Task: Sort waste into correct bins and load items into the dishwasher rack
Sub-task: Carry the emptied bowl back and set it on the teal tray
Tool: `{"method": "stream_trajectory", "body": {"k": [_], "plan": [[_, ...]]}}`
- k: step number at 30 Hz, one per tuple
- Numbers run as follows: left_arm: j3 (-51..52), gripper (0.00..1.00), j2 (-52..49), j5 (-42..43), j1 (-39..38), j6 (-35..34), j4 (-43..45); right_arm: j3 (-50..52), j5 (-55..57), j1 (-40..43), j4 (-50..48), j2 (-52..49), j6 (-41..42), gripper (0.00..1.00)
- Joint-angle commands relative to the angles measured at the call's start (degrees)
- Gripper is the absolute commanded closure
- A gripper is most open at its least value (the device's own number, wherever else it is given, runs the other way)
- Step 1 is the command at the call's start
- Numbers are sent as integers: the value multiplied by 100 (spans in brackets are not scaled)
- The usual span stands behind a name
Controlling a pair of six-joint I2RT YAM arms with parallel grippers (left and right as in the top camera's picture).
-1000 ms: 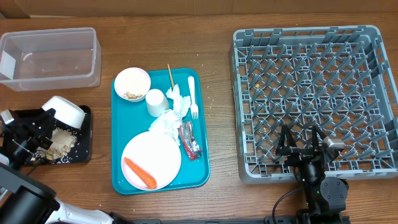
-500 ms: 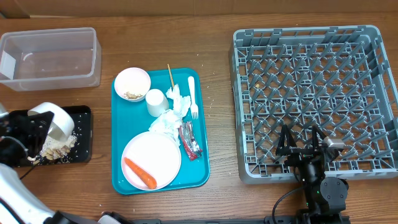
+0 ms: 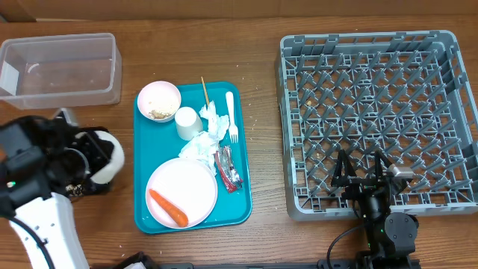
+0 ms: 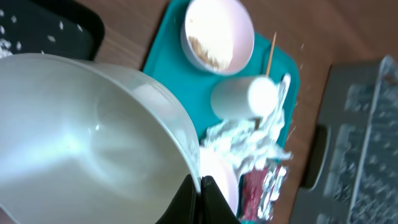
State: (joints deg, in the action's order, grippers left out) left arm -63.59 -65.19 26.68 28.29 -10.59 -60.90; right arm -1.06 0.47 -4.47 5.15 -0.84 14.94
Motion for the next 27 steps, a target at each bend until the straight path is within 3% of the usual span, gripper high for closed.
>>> {"method": "stream_trajectory", "body": {"k": [1, 15, 22, 27], "plan": [[-59, 96, 0, -782, -535, -17, -212, 59, 74, 33, -42, 68, -15, 0], [400, 96, -737, -962, -1982, -269, 501, 59, 74, 33, -42, 68, -15, 0], [400, 96, -1355, -2247, -2953, -684, 968, 59, 74, 33, -42, 68, -15, 0], [402, 96, -1888, -2411, -3357, -686, 1165, 59, 74, 33, -42, 68, -15, 0]]}}
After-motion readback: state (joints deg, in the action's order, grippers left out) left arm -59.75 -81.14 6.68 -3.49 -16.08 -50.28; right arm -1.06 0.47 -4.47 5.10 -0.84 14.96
